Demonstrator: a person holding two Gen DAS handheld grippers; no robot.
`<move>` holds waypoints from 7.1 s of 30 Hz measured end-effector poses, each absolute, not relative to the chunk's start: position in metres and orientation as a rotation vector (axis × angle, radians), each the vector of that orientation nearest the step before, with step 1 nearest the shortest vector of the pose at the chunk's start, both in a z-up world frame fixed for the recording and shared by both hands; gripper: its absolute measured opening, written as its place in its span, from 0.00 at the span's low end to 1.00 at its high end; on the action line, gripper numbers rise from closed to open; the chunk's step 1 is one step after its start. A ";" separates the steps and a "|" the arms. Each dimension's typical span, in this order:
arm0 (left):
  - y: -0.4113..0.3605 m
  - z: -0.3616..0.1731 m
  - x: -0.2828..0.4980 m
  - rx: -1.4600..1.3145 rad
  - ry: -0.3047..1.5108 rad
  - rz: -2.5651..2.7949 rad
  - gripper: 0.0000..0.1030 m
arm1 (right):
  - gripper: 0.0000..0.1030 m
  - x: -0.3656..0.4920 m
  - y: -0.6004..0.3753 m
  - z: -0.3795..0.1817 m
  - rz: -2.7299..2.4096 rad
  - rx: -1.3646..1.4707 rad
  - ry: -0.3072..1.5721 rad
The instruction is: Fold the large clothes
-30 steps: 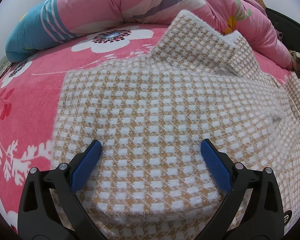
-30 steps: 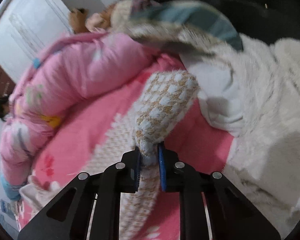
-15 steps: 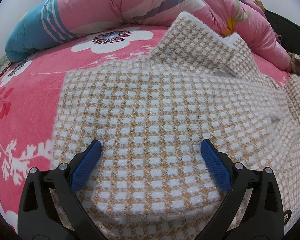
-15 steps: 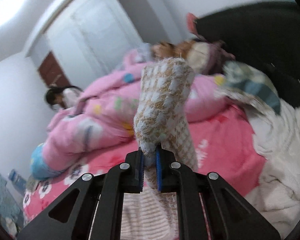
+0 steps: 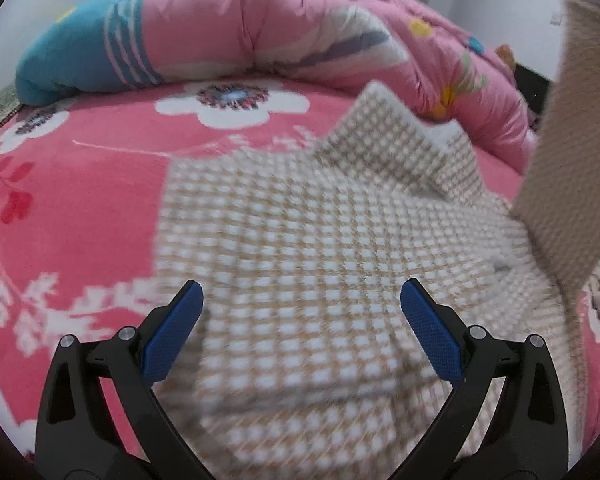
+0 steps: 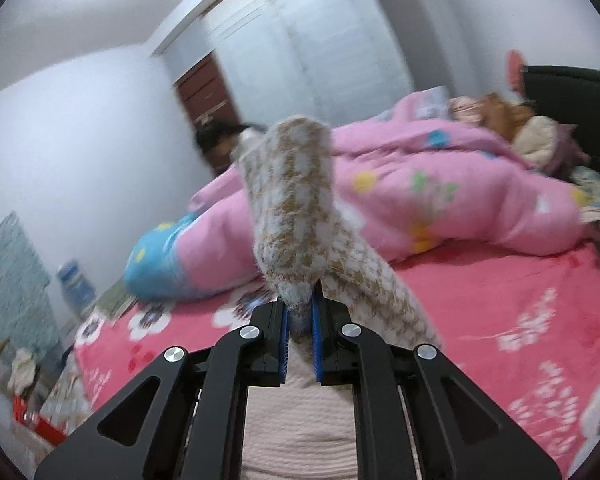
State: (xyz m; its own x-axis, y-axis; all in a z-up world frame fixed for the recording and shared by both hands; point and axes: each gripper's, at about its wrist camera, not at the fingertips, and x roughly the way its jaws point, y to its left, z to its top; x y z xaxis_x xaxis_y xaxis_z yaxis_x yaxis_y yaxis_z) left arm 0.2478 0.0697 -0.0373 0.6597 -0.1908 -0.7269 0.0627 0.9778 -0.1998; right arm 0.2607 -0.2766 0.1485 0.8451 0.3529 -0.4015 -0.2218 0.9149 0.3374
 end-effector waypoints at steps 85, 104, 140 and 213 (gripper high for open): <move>0.037 -0.067 0.302 0.025 1.013 -0.196 0.58 | 0.71 0.285 -0.301 -0.090 0.196 -0.057 1.056; 0.082 -0.027 0.060 -0.041 0.892 -0.025 0.78 | 0.87 0.075 -0.254 -0.048 0.346 -0.089 1.000; 0.084 -0.111 -0.084 -0.497 0.918 -0.163 0.38 | 0.94 0.023 -0.288 -0.101 0.270 -0.011 1.016; 0.095 -0.024 0.138 -0.266 0.835 -0.116 0.12 | 0.08 0.141 -0.388 -0.051 0.428 0.683 0.772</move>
State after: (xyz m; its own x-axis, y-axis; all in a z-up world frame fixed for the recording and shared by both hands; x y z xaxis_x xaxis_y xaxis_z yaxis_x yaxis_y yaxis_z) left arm 0.1383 0.0949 -0.0238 0.6672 -0.2054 -0.7160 -0.0026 0.9606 -0.2780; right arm 0.1411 -0.3879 -0.0513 0.6488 0.5821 -0.4901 -0.1075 0.7077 0.6983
